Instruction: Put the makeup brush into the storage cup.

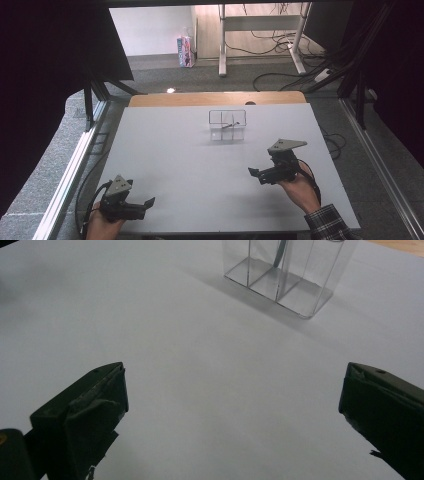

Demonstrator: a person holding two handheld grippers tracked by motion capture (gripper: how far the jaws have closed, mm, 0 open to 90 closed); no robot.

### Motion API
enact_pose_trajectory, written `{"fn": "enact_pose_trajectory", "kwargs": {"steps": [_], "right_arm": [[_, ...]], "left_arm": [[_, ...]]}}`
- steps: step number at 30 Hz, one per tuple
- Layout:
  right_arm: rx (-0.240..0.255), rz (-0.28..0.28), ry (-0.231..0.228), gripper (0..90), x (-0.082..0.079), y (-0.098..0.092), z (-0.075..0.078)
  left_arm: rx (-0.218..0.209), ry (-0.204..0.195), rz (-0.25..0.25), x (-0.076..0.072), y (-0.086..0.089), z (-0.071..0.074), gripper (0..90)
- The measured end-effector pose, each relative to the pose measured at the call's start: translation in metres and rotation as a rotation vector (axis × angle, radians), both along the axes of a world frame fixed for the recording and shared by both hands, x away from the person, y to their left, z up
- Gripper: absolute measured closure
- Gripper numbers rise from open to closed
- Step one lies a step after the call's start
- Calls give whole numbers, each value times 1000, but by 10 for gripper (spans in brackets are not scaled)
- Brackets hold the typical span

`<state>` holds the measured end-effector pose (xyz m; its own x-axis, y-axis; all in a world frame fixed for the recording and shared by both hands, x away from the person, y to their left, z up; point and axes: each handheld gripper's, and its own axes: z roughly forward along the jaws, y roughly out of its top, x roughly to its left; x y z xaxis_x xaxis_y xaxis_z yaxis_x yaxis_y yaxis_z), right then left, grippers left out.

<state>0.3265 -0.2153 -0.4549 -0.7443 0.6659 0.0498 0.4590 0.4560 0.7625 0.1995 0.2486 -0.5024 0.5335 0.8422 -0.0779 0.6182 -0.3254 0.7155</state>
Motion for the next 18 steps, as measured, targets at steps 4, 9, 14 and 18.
{"fn": "enact_pose_trajectory", "kwargs": {"steps": [4, 9, 14, 18], "right_arm": [[0, -5, 0, 0, -4, -5, 0], [0, -9, 1, 0, -9, -10, 0], [-3, -16, -1, 0, -15, -16, 0], [-5, -19, -4, 0, -19, -20, -1]], "left_arm": [[3, 0, -1, 0, 0, 0, 16], [3, 1, -2, 0, 0, 0, 16], [6, 1, -2, 0, 0, 0, 16], [5, 1, -1, 0, 0, 0, 15]]}}
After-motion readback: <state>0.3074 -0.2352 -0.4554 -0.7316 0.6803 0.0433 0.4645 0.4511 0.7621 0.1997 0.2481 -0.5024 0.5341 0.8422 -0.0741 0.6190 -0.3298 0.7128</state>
